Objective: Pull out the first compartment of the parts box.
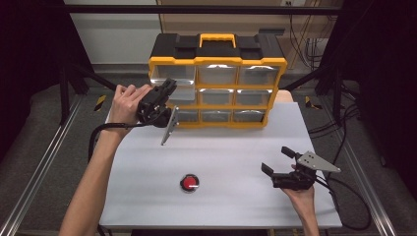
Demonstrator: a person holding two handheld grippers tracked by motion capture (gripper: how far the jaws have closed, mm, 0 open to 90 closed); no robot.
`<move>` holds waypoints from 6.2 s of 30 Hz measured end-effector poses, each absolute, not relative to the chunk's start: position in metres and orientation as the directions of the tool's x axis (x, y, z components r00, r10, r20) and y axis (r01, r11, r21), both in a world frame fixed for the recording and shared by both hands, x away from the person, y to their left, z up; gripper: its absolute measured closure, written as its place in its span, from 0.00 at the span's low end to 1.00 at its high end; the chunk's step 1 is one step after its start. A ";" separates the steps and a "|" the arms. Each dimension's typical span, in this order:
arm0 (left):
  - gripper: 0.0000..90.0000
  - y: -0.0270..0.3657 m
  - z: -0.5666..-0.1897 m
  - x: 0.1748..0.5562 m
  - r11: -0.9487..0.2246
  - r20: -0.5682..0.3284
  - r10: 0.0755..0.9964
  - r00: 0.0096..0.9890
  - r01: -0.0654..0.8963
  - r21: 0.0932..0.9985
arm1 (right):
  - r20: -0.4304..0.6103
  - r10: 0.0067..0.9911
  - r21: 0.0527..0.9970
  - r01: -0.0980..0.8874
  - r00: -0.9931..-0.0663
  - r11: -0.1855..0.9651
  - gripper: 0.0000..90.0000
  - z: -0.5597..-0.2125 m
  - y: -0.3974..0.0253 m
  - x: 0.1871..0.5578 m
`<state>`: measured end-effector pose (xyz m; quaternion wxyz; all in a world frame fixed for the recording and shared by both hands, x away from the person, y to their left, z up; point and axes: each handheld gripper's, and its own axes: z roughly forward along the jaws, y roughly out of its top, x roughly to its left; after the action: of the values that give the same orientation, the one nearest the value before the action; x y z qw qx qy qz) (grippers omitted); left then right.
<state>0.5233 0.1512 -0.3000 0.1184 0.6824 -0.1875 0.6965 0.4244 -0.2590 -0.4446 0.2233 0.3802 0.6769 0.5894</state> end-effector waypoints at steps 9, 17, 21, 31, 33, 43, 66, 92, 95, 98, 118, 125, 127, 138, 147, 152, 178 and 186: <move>0.87 0.154 -0.303 0.519 -0.902 0.996 -0.083 -0.046 -0.422 -0.094 | 0.143 0.778 0.968 0.250 -0.612 0.018 0.00 -0.445 -0.259 0.425; 0.87 0.154 -0.302 0.515 -0.901 0.996 -0.081 -0.047 -0.424 -0.093 | 0.144 0.778 0.968 0.249 -0.612 0.017 0.00 -0.444 -0.259 0.424; 0.87 0.154 -0.302 0.513 -0.902 0.995 -0.081 -0.050 -0.421 -0.095 | 0.144 0.778 0.968 0.249 -0.612 0.016 0.00 -0.444 -0.259 0.424; 0.88 0.156 -0.303 0.506 -0.899 0.994 -0.090 -0.058 -0.424 -0.106 | 0.145 0.777 0.968 0.249 -0.612 0.015 0.00 -0.444 -0.259 0.424; 0.88 0.155 -0.302 0.504 -0.899 0.995 -0.084 -0.060 -0.426 -0.101 | 0.145 0.777 0.969 0.248 -0.612 0.015 0.00 -0.444 -0.259 0.424; 0.88 0.155 -0.301 0.496 -0.897 0.994 -0.084 -0.064 -0.429 -0.103 | 0.145 0.776 0.970 0.244 -0.614 0.013 0.00 -0.444 -0.259 0.425; 0.87 0.157 -0.305 0.490 -0.895 0.995 -0.075 -0.063 -0.436 -0.095 | 0.145 0.776 0.969 0.246 -0.614 0.014 0.00 -0.443 -0.259 0.424; 0.73 0.157 -0.299 0.483 -0.892 0.995 0.029 0.097 -0.446 0.069 | 0.145 0.775 0.969 0.246 -0.616 0.014 0.00 -0.443 -0.258 0.424; 0.69 0.158 -0.295 0.481 -0.878 0.983 0.086 0.163 -0.453 0.152 | 0.147 0.775 0.969 0.245 -0.615 0.011 0.00 -0.443 -0.258 0.424; 0.66 0.159 -0.291 0.479 -0.853 0.964 0.154 0.215 -0.464 0.240 | 0.145 0.776 0.969 0.245 -0.614 0.012 0.00 -0.443 -0.259 0.424; 0.33 0.173 -0.275 0.476 -0.722 0.747 0.487 0.452 -0.274 0.636 | 0.146 0.775 0.970 0.244 -0.615 0.011 0.00 -0.442 -0.259 0.424; 0.20 0.181 -0.269 0.473 -0.615 0.611 0.587 0.531 -0.197 0.763 | 0.148 0.774 0.970 0.244 -0.616 0.009 0.00 -0.442 -0.258 0.424; 0.18 0.184 -0.267 0.473 -0.590 0.575 0.610 0.546 -0.172 0.789 | 0.147 0.774 0.970 0.244 -0.616 0.009 0.00 -0.442 -0.258 0.424; 0.10 0.205 -0.267 0.469 -0.474 0.418 0.689 0.592 -0.069 0.878 | 0.149 0.774 0.969 0.246 -0.616 0.008 0.00 -0.442 -0.258 0.424; 0.06 0.228 -0.280 0.464 -0.360 0.284 0.736 0.615 0.000 0.933 | 0.150 0.774 0.970 0.243 -0.615 0.006 0.00 -0.442 -0.258 0.424; 0.04 0.243 -0.292 0.461 -0.270 0.192 0.756 0.626 0.031 0.962 | 0.147 0.774 0.970 0.243 -0.615 0.009 0.00 -0.441 -0.258 0.424; 0.01 0.291 -0.360 0.435 -0.186 0.058 0.811 0.582 0.163 0.969 | 0.149 0.774 0.967 0.253 -0.615 0.015 0.00 -0.444 -0.255 0.425; 0.02 0.287 -0.376 0.434 -0.184 0.037 0.811 0.583 0.196 0.963 | 0.152 0.775 0.967 0.254 -0.614 0.012 0.00 -0.444 -0.255 0.425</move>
<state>0.4336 0.2874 -0.3759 0.5322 0.7131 0.3530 0.2892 0.4251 -0.2554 -0.4436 0.2203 0.3804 0.6762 0.5912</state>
